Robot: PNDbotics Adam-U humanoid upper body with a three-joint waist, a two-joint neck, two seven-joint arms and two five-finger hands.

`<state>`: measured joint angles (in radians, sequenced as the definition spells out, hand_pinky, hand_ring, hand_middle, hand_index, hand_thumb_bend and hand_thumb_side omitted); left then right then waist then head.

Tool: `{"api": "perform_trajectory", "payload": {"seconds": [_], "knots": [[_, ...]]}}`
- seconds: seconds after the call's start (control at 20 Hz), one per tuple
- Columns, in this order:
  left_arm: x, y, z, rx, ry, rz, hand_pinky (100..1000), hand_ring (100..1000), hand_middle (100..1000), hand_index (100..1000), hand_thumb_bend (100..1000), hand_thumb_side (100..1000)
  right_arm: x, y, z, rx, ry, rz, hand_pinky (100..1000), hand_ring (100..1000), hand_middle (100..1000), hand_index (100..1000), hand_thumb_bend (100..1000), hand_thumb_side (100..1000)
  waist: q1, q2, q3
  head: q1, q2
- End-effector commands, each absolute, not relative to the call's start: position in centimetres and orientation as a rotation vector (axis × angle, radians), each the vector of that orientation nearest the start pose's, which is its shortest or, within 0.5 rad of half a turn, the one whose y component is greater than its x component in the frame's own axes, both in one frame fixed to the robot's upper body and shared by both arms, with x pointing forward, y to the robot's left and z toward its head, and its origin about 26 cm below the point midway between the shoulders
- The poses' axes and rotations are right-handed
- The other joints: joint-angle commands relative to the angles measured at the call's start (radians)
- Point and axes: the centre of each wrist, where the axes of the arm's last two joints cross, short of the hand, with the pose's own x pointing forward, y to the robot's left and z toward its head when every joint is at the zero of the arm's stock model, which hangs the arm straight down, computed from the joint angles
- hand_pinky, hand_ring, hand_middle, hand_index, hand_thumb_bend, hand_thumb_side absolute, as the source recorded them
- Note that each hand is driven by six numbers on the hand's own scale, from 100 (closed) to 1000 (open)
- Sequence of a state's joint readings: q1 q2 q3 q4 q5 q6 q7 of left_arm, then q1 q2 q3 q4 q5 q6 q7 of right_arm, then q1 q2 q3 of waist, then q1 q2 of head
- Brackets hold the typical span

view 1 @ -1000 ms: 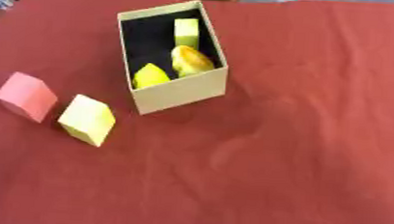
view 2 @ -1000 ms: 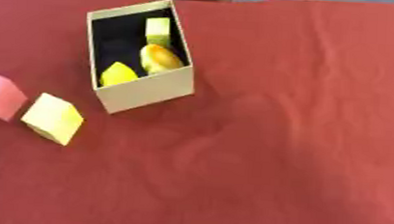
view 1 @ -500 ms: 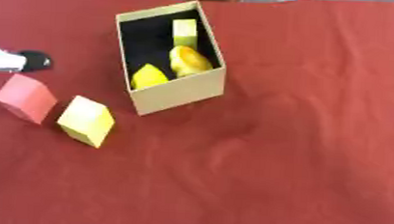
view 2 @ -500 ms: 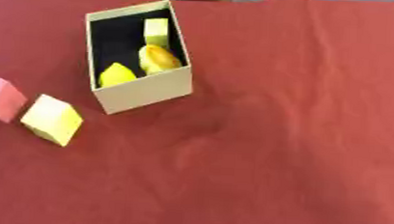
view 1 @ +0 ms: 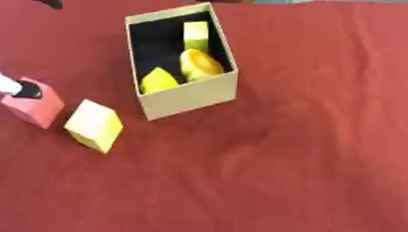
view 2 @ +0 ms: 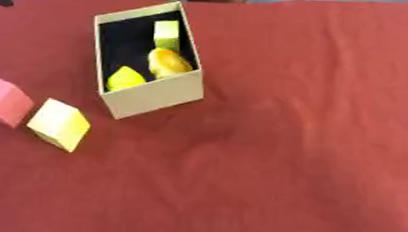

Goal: Pick up objects on the table and place them in the box.

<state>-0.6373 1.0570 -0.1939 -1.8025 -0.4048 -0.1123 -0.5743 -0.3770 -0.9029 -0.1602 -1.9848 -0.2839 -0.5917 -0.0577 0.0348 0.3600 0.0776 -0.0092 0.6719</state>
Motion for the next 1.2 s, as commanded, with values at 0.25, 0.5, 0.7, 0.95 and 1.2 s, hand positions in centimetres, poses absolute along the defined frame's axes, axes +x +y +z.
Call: {"api": "perform_trajectory", "payload": {"seconds": [0.25, 0.5, 0.7, 0.95, 1.2], "knots": [[32.4, 33.3, 33.5, 0.927, -1.335, -1.870, 962, 927, 882, 929, 703, 277, 27.5, -35.2, 32.7, 0.365, 3.106, -0.907, 916, 1000, 625, 864, 100, 532, -0.002, -0.022, -0.001, 0.009, -0.014], [32.6, 33.6, 33.2, 0.922, -1.220, -1.902, 964, 926, 875, 928, 742, 278, 27.5, -35.2, 32.4, 0.367, 3.120, -0.918, 921, 1000, 621, 864, 100, 555, 0.000, -0.020, -0.002, 0.010, -0.011], [33.1, 34.0, 32.6, 0.914, -1.158, -1.907, 961, 919, 871, 924, 713, 223, 27.6, -35.1, 32.2, 0.363, 3.129, -0.926, 923, 1000, 619, 864, 100, 566, 0.000, -0.018, -0.004, 0.011, -0.013], [34.2, 34.9, 31.6, 0.914, -1.083, -1.883, 956, 913, 868, 921, 680, 166, 27.6, -35.2, 32.1, 0.361, 3.135, -0.928, 925, 1000, 615, 862, 100, 568, -0.003, -0.016, -0.008, 0.015, -0.013], [35.4, 35.7, 30.5, 0.904, -1.061, -1.840, 947, 906, 859, 919, 632, 185, 27.7, -35.1, 31.9, 0.358, 3.142, -0.928, 927, 1000, 613, 861, 100, 587, -0.007, -0.013, -0.010, 0.018, -0.014]]}}
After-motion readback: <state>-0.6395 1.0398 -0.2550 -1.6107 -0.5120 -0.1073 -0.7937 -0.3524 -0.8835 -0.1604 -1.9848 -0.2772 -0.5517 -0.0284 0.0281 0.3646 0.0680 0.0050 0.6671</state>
